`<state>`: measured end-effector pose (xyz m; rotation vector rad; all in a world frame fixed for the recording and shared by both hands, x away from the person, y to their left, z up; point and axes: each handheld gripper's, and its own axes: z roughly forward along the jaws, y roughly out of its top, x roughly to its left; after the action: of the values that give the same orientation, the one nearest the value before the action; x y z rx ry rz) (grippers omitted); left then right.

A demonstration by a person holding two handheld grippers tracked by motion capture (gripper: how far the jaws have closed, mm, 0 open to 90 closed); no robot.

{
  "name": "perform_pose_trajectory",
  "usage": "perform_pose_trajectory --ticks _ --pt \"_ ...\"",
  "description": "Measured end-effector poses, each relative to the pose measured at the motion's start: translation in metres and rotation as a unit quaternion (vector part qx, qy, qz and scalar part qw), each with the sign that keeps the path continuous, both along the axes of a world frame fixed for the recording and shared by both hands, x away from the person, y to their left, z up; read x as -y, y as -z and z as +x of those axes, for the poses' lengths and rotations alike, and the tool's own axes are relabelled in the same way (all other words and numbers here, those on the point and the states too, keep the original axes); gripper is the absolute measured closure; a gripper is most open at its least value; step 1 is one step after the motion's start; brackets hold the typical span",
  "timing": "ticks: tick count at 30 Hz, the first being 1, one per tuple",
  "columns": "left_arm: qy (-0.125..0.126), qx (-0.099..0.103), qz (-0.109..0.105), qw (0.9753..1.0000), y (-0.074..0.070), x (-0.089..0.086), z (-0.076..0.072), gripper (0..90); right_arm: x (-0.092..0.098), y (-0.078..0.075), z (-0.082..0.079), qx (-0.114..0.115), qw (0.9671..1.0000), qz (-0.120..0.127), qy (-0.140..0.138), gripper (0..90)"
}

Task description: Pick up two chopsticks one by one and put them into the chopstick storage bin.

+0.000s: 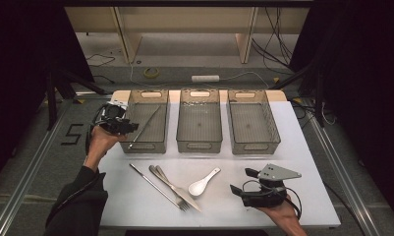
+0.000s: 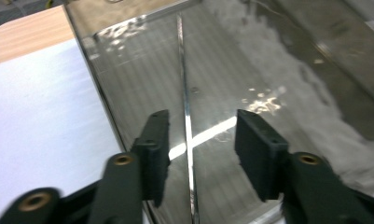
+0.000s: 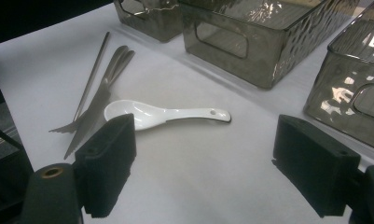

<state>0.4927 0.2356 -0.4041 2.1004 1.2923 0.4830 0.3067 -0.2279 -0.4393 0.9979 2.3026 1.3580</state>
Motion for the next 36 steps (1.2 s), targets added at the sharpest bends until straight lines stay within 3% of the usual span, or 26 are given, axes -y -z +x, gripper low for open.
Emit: perform_pose_trajectory --ticks 4,7,12,16,22,27,36 --pt "0.050 -0.005 -0.007 0.9987 -0.008 0.005 -0.012 41.2 0.001 -0.001 -0.001 0.001 1.0000 0.000 0.001 22.2" --pt "0.109 -0.029 0.017 0.9935 -0.013 0.011 -0.027 37.0 0.001 -0.001 -0.001 0.002 1.0000 -0.001 0.000 22.2" --pt "0.163 -0.042 0.035 0.9850 -0.018 0.022 -0.048 32.8 0.001 -0.001 -0.001 0.001 1.0000 -0.001 0.001 22.2" --pt "0.191 -0.045 0.030 0.9800 -0.017 0.028 -0.058 28.0 0.000 -0.001 -0.001 0.002 1.0000 -0.003 0.000 22.2" --pt "0.224 -0.058 0.043 0.9720 -0.010 0.037 -0.069 23.0 0.000 -0.001 -0.001 0.002 1.0000 -0.002 0.001 22.2" --pt "0.239 -0.066 0.056 0.9671 -0.006 0.042 -0.074 22.5 0.000 -0.001 -0.001 0.003 1.0000 -0.001 0.001 22.2" --pt "0.292 -0.093 0.103 0.9463 0.004 0.055 -0.083 22.6 0.000 -0.001 -0.001 0.004 1.0000 -0.001 -0.001 22.2"
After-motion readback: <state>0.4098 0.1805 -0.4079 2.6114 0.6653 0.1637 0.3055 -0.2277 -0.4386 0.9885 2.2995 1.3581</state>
